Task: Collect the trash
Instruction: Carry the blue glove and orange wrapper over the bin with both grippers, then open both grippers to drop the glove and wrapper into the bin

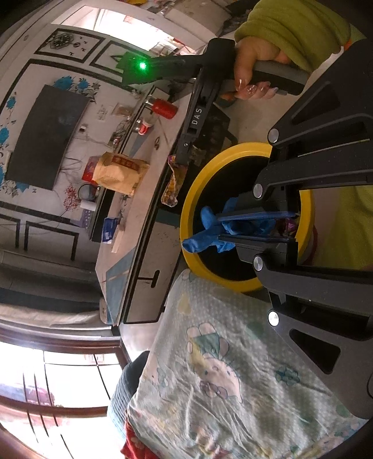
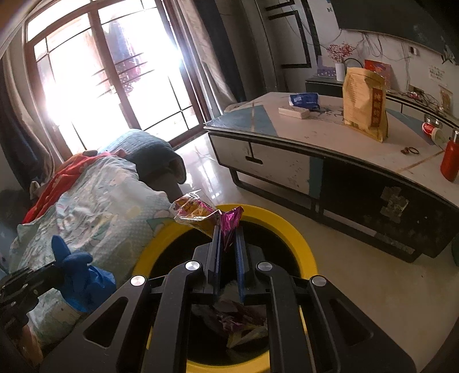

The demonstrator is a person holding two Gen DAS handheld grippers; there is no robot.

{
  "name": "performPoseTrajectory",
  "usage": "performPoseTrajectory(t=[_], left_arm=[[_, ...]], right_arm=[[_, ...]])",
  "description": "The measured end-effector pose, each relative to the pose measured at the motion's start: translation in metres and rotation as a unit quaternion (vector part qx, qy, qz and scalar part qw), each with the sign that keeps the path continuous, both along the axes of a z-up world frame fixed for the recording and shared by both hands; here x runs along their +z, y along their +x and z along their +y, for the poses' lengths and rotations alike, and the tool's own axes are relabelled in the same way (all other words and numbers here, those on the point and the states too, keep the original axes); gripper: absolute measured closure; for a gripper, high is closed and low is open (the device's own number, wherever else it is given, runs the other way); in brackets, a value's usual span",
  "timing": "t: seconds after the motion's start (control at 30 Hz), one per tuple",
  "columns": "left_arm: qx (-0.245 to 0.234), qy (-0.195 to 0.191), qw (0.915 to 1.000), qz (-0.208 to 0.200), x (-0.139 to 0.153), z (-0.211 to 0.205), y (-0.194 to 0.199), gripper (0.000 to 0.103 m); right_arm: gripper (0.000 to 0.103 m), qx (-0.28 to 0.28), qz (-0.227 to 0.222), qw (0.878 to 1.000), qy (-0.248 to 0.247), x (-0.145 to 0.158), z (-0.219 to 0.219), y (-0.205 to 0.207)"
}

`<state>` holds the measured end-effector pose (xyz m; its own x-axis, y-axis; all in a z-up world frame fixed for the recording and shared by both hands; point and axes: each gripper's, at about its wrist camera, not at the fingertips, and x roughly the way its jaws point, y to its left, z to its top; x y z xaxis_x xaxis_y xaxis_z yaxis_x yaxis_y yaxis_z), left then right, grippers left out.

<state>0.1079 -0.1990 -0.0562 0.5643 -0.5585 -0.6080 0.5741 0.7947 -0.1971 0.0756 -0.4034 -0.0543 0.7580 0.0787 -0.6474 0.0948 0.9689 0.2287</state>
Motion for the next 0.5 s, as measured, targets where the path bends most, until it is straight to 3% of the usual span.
performPoseTrajectory(t=[0.5], left_arm=[[-0.021, 0.021, 0.9995, 0.013, -0.016, -0.028, 0.011, 0.098]], right_arm=[[0.091, 0.003, 0.039, 0.999, 0.009, -0.028, -0.018, -0.021]])
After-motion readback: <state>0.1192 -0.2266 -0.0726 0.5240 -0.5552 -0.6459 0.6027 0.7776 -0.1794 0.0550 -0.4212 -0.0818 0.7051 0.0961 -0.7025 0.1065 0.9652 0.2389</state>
